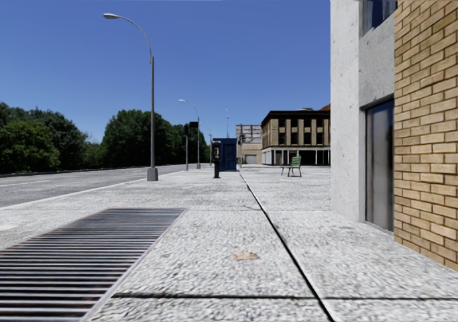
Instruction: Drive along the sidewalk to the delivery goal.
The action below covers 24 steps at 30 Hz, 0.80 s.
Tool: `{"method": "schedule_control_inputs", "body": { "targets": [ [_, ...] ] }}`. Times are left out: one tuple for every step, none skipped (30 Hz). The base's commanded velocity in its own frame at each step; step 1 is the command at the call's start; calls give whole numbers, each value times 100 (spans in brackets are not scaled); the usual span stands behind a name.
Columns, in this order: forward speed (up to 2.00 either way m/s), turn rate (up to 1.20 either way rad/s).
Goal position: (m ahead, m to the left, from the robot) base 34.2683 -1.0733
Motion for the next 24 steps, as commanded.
{"method": "schedule_control_inputs", "body": {
  "targets": [
    [199, -26],
    [199, -26],
    [199, -26],
    [199, -26],
    [199, -26],
    [199, -26],
    [199, -26],
    [199, -26],
    [199, -26],
    [199, -26],
    [199, -26],
    [199, -26],
    [199, -26],
    [199, -26],
    [199, -26],
    [199, -26],
    [199, -26],
    [199, -26],
    [199, -26],
    [199, -26],
    [199, -26],
    [199, -26],
    [199, -26],
    [199, -26]
  ]
}}
